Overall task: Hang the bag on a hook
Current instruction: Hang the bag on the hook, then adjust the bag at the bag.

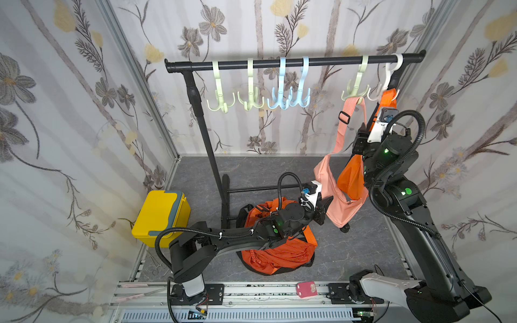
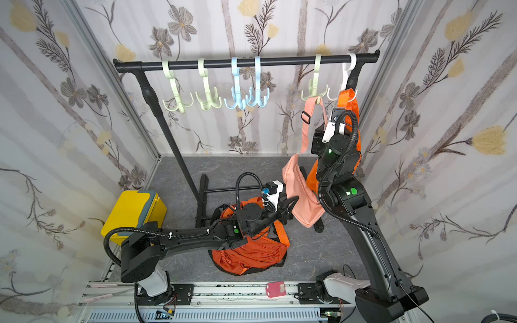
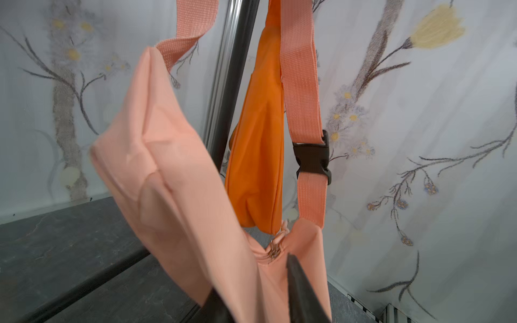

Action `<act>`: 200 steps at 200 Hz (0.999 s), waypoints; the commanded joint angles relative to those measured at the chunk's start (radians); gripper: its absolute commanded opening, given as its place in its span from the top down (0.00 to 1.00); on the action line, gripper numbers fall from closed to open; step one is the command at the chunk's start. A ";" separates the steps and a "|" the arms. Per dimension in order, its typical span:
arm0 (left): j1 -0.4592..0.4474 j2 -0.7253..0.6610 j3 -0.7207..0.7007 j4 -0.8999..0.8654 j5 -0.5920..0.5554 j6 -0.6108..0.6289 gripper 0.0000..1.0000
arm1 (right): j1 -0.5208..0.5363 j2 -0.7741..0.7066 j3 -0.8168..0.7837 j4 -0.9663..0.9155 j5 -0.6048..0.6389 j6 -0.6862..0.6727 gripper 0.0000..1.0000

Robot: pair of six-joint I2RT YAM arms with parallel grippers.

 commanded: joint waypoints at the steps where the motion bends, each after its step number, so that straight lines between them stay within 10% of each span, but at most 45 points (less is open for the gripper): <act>1: -0.002 -0.024 -0.033 -0.083 0.053 -0.099 0.12 | 0.040 -0.033 -0.076 -0.021 0.016 0.064 0.21; 69: -0.007 -0.374 -0.308 -0.460 -0.162 -0.310 0.02 | 0.269 -0.287 -0.663 0.096 0.147 0.275 0.16; 124: 0.072 -0.871 -0.674 -0.553 -0.235 -0.565 0.00 | 0.448 -0.306 -0.998 0.193 -0.545 0.286 0.20; 200: 0.187 -0.955 -0.650 -0.754 -0.178 -0.594 0.00 | 0.778 0.079 -0.928 0.211 -0.569 0.368 0.18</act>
